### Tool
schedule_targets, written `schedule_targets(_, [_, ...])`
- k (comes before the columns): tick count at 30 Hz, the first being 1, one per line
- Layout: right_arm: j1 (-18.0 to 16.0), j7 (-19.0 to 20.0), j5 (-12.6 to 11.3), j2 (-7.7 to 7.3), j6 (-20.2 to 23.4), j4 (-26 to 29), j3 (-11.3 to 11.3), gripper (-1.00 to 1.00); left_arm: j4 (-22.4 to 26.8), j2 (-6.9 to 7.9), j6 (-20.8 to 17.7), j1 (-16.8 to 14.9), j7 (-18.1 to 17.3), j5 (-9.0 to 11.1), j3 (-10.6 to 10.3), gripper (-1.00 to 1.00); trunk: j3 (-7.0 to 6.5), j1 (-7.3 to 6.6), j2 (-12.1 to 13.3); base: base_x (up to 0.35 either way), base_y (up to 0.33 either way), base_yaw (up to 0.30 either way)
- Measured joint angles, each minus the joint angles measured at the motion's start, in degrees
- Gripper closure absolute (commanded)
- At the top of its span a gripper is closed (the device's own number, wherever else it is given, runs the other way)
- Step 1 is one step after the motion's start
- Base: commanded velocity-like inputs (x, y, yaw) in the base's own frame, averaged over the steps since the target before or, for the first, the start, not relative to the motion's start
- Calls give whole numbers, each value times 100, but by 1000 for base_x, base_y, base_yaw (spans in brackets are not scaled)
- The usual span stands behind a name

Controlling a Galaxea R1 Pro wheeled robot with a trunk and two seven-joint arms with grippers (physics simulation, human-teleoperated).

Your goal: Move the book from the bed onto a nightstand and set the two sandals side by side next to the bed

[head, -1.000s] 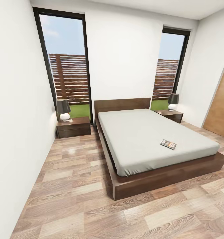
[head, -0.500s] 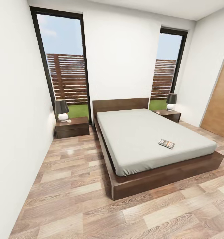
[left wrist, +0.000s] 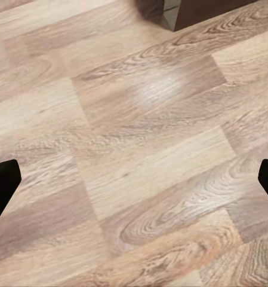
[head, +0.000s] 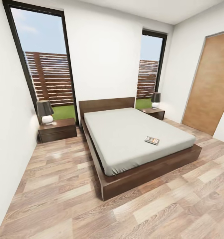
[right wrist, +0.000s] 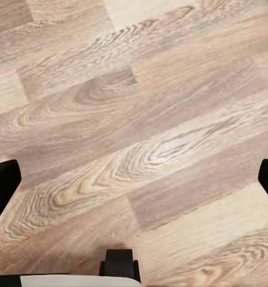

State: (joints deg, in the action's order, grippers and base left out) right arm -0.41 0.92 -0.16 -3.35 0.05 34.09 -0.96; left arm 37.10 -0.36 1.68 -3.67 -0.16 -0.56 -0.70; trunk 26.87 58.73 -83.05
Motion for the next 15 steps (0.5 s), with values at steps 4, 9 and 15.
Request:
schedule_targets(4, [0, 2, 0, 0, -1, 0, 0, -100, 0, -2, 0, 0, 0, 0, -4, -100, 0, 0, 0, 0, 0, -281])
schedule_targets(9, [0, -1, 0, 0, -2, 0, 0, -100, -2, 0, 0, 0, 2, 0, -2, -100, 0, 0, 0, 0, 0, -281])
schedule_targets(15, [0, 0, 0, 0, 0, 0, 0, -100, -5, -7, 0, 0, 0, 0, -6, -100, 0, 0, 0, 0, 0, -281])
